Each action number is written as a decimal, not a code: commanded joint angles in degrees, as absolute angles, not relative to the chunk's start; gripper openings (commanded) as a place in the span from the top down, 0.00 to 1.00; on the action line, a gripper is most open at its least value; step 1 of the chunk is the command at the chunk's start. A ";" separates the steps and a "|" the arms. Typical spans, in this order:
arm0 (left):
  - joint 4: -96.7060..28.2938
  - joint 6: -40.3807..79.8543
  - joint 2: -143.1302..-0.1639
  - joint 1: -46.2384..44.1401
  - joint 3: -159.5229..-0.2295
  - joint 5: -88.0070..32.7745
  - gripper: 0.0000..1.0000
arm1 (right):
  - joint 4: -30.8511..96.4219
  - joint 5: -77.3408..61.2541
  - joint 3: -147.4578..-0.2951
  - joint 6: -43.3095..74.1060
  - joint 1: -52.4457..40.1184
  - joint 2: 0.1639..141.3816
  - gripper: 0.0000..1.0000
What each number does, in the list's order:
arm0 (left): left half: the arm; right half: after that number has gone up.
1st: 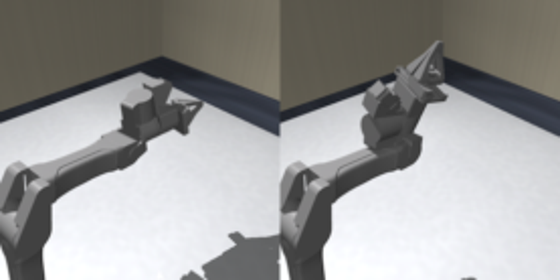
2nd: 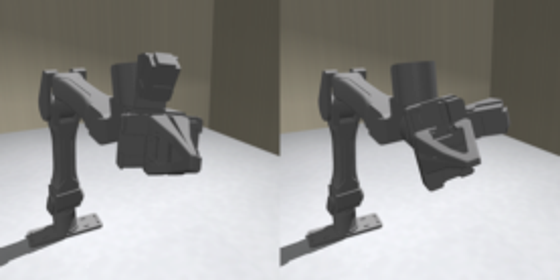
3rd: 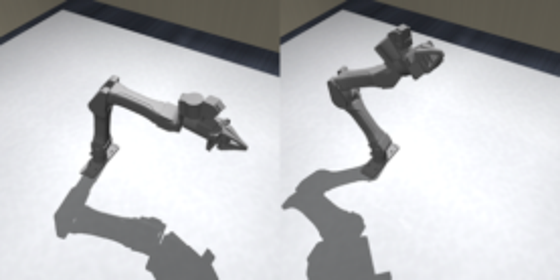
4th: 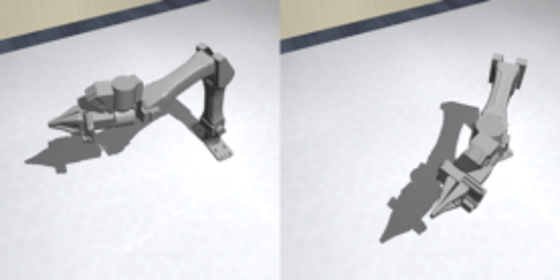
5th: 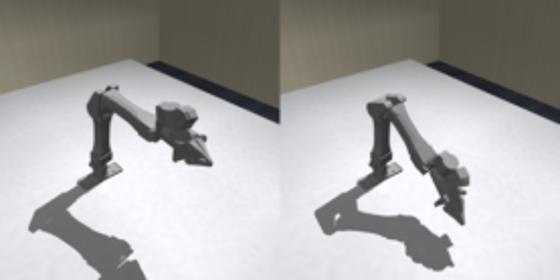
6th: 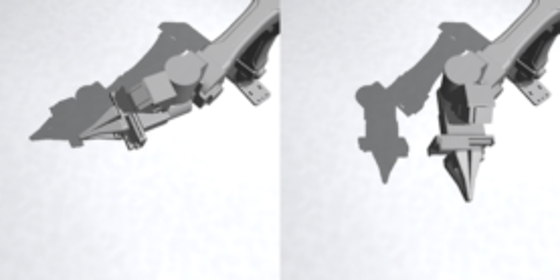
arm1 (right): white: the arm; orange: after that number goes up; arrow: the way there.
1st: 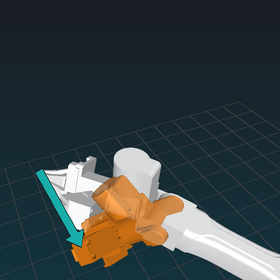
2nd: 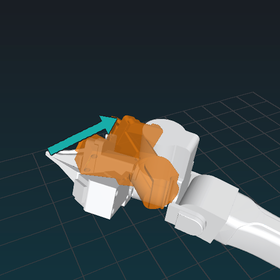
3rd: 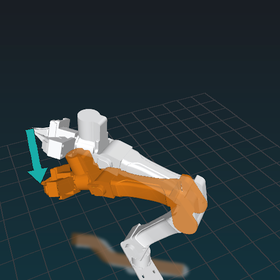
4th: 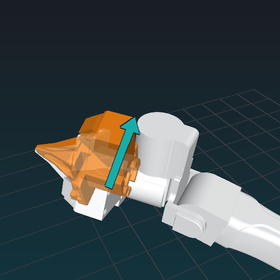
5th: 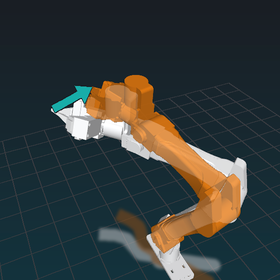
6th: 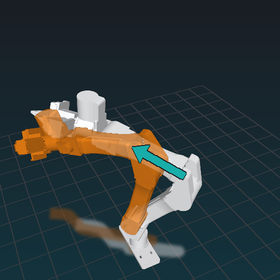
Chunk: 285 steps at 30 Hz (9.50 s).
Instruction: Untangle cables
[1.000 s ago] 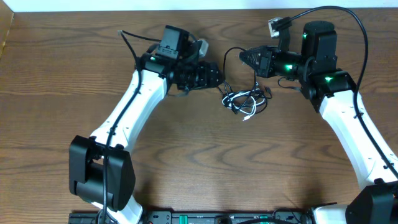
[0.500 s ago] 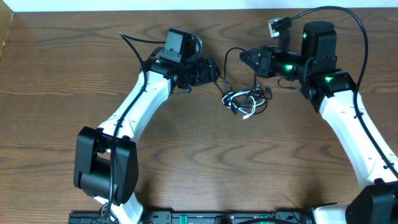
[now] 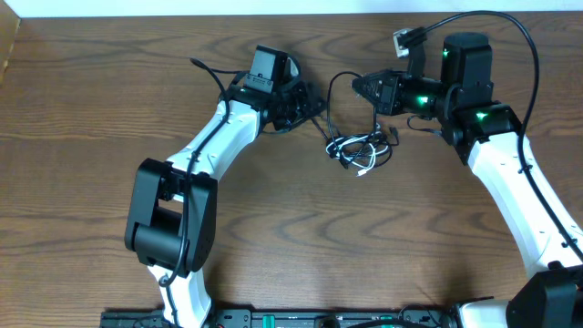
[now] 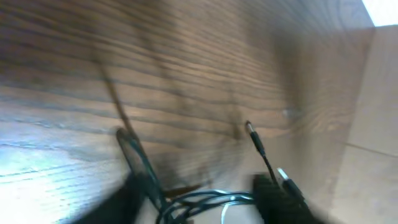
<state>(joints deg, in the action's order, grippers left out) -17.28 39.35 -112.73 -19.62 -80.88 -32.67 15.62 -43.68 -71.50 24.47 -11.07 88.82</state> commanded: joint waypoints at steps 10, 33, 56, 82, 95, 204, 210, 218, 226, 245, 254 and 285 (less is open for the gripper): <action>-24.88 38.28 -112.42 -17.39 -80.58 -24.14 0.93 | 6.55 -48.60 -77.14 28.62 -2.87 87.81 0.99; -27.18 23.68 -111.07 -16.19 -81.38 -19.90 0.93 | 32.80 -31.59 -85.47 24.40 16.51 81.43 0.99; -35.46 14.61 -92.60 -2.59 -83.90 -5.74 0.93 | 46.78 -31.22 -85.38 5.54 24.99 88.92 0.99; -7.33 16.75 -73.82 1.17 -83.88 -1.91 0.93 | 53.12 -38.54 -85.38 -21.23 -7.29 98.32 0.23; -9.91 17.04 -82.04 9.39 -83.88 -8.80 0.92 | 56.69 -38.50 -85.36 -27.11 -9.74 99.72 0.14; -18.46 24.23 -117.73 -22.02 -79.72 -40.10 0.21 | 61.80 -16.71 -122.78 12.80 -16.51 105.91 0.99; -11.14 26.24 -122.32 -23.64 -79.72 -43.11 0.23 | 62.48 -17.08 -122.78 12.75 -16.49 105.91 0.99; -9.69 23.86 -123.31 -26.15 -79.72 -42.63 0.28 | 62.65 -18.83 -122.78 11.92 -16.51 105.91 0.99; -9.34 26.52 -126.93 -26.72 -79.72 -42.96 0.44 | 62.33 -21.82 -122.78 10.00 -16.49 105.84 0.99; -5.93 26.72 -127.04 -32.47 -79.72 -33.54 0.65 | 59.53 -24.21 -122.78 9.98 -16.51 105.86 0.99; -3.92 26.68 -128.14 -33.12 -79.72 -32.23 0.92 | 59.44 -24.21 -122.83 9.34 -16.45 105.75 0.99; -20.51 17.06 -110.54 -20.71 -79.75 -26.83 0.93 | 64.34 -27.35 -132.94 10.74 10.87 95.72 0.99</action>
<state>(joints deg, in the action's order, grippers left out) -18.28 22.04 -119.72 -24.45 -79.46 -30.37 64.23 -27.29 -132.90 10.09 8.93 94.52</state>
